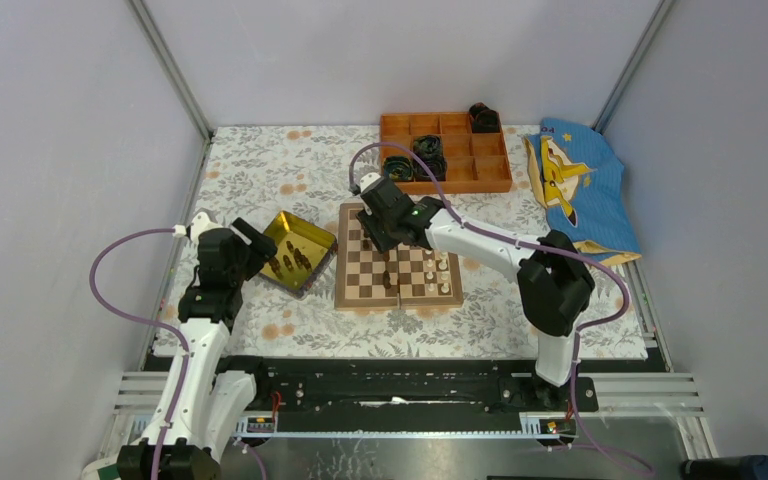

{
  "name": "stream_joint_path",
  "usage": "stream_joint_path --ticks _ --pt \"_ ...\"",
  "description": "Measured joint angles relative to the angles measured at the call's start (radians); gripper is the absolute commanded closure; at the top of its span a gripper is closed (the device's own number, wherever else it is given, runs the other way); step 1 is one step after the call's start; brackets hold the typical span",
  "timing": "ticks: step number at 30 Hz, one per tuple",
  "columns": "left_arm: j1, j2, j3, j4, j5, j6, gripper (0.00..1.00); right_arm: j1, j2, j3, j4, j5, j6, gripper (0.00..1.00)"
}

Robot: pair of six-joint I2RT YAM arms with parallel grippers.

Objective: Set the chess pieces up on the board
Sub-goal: Pick up the chess piece from the chessboard.

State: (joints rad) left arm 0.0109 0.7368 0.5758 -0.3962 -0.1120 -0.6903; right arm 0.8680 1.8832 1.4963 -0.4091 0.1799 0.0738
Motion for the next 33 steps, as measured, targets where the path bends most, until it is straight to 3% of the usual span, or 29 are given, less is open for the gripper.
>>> stream_joint_path --ticks 23,33 --pt "0.0 0.0 0.0 0.0 0.0 0.0 0.2 -0.042 0.102 0.014 0.013 -0.027 0.007 0.55" --pt "0.0 0.003 0.0 0.0 0.0 0.0 0.2 -0.05 0.143 0.046 0.021 -0.052 0.007 0.62"
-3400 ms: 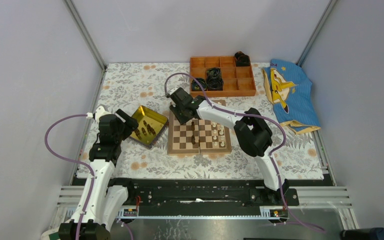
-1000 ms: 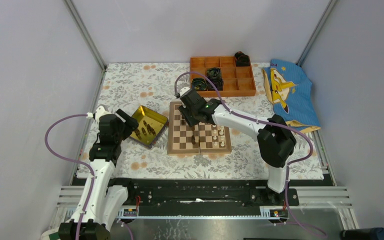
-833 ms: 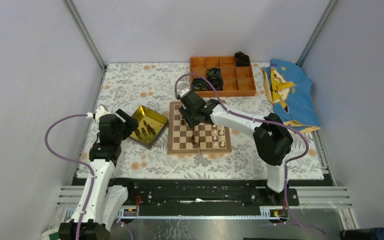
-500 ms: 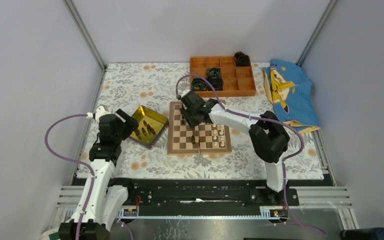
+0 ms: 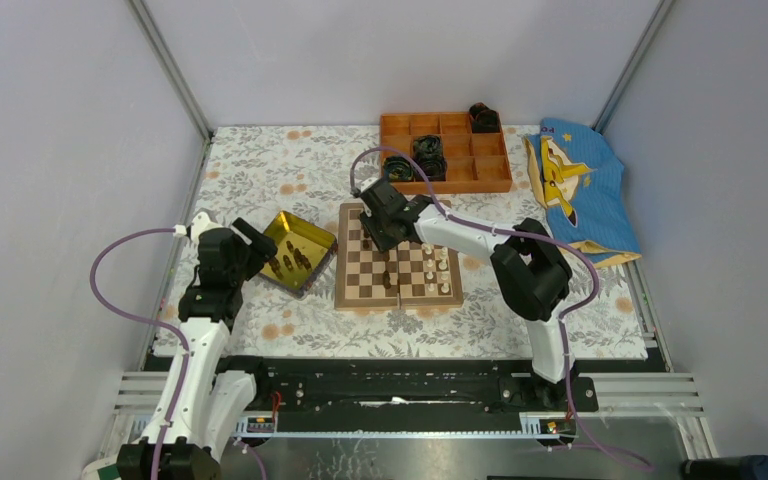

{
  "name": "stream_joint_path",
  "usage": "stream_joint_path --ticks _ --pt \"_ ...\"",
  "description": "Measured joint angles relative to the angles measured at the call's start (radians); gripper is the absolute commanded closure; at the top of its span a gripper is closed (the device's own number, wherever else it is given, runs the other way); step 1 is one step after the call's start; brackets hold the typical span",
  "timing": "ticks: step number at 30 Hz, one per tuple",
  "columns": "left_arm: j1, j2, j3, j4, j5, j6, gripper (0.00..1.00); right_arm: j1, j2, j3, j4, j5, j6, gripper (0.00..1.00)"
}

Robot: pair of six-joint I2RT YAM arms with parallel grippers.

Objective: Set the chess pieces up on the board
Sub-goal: Pick up the chess piece from the chessboard.

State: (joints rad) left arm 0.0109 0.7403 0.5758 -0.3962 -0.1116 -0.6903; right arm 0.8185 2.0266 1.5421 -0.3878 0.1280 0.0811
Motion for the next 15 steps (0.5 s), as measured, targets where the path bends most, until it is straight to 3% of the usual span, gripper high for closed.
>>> stream_joint_path --ticks 10,15 --pt "0.0 0.001 0.0 0.0 0.0 0.0 0.19 -0.001 0.006 0.012 -0.001 -0.016 0.004 0.81" --pt "0.0 0.001 0.0 0.0 0.0 0.0 0.19 -0.001 0.006 0.016 -0.001 -0.016 0.003 0.85"
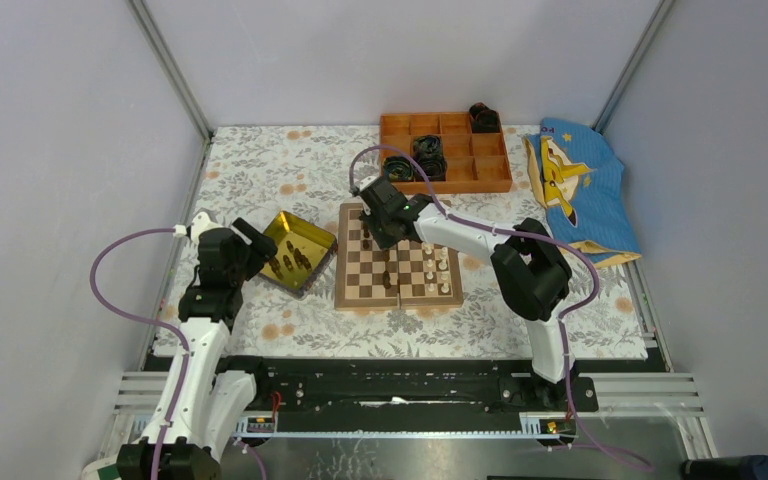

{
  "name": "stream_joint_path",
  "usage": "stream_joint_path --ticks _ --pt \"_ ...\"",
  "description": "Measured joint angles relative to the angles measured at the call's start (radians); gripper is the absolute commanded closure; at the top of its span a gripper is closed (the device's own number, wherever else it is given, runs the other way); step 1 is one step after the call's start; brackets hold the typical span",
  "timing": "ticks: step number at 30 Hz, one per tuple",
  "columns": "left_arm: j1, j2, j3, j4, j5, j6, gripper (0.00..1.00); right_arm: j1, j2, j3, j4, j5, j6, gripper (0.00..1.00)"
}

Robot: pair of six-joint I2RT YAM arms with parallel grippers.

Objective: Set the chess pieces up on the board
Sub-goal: Pick up the chess piece from the chessboard.

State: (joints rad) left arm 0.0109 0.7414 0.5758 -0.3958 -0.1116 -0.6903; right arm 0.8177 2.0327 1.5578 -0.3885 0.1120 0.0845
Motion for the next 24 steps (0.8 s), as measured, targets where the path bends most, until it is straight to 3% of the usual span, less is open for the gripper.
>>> stream_joint_path --ticks 20,24 --pt "0.0 0.0 0.0 0.0 0.0 0.0 0.19 0.0 0.0 0.027 -0.009 0.0 -0.001 0.88" --pt "0.0 0.0 0.0 0.0 0.0 0.0 0.19 0.0 0.0 0.027 -0.015 0.001 -0.002 0.69"
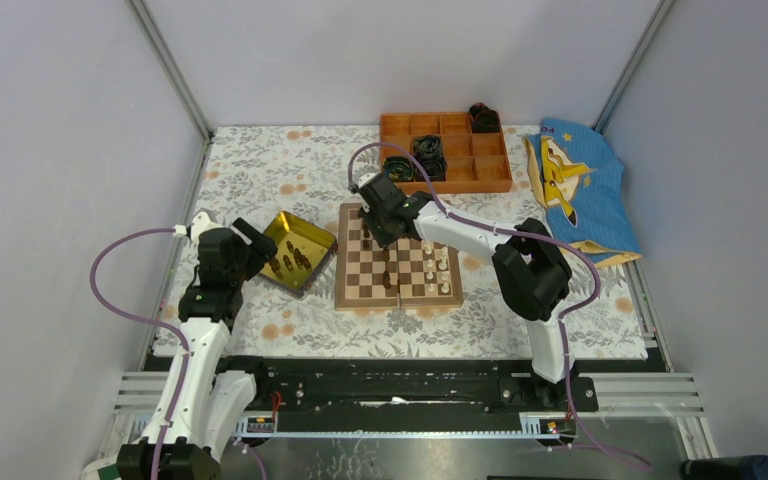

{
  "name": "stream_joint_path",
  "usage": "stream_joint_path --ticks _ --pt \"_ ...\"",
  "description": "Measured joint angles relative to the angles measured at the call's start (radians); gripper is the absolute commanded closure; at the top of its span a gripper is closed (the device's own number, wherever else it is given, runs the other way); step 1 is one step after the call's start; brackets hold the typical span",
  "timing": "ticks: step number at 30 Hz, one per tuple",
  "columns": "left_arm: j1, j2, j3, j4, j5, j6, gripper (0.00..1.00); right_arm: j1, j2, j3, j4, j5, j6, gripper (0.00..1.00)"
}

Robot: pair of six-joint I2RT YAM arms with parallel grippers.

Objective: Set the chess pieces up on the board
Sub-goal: Pick up the chess piece from the chessboard.

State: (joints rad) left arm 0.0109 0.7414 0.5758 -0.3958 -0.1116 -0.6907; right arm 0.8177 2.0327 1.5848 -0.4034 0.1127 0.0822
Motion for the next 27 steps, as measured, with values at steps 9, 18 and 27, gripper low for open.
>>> stream_joint_path --ticks 9,18,27 --pt "0.0 0.0 0.0 0.0 0.0 0.0 0.19 0.0 0.0 0.0 -0.009 0.003 -0.006 0.61" --pt "0.0 0.0 0.0 0.0 0.0 0.0 0.19 0.0 0.0 0.0 -0.026 0.01 -0.005 0.61" --pt "0.0 0.0 0.0 0.0 0.0 0.0 0.19 0.0 0.0 0.0 -0.034 0.01 0.002 0.63"
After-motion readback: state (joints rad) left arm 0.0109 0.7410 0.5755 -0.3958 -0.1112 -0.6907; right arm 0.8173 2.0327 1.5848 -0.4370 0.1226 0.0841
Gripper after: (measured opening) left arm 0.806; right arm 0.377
